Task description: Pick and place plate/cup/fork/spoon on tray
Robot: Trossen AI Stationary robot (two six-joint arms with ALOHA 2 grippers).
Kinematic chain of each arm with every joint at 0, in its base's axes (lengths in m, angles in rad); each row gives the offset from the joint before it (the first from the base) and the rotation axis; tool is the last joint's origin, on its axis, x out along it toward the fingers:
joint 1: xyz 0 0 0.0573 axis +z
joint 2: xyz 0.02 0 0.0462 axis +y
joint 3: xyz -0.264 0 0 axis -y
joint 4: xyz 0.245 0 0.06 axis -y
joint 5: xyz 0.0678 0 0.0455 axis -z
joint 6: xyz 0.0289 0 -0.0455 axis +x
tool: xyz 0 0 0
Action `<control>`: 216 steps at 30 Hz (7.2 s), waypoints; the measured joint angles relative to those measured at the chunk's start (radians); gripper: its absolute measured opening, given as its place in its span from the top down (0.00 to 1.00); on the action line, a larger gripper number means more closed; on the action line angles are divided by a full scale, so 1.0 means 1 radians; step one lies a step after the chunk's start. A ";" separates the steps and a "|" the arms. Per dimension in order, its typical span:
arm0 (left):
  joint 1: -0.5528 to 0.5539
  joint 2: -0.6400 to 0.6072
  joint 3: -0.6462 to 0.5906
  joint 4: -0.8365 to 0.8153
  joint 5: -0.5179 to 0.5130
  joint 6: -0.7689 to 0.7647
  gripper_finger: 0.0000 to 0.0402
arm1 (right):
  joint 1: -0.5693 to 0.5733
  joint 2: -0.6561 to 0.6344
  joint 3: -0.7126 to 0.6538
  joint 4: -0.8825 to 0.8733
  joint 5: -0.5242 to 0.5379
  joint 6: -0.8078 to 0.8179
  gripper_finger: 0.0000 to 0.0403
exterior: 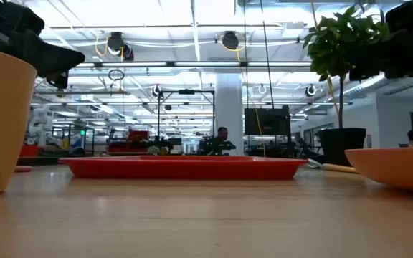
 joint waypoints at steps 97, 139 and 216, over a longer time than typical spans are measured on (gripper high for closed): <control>0.038 0.001 0.000 0.607 -0.127 0.118 0.94 | 0.000 0.000 0.000 0.000 0.000 0.000 1.00; 0.039 0.657 1.033 0.083 -0.030 -0.170 0.94 | 0.000 0.000 0.000 0.297 0.027 -0.019 1.00; -0.641 1.341 1.145 -0.553 -0.236 -0.299 0.82 | 0.203 1.180 0.926 -0.455 0.209 0.401 1.00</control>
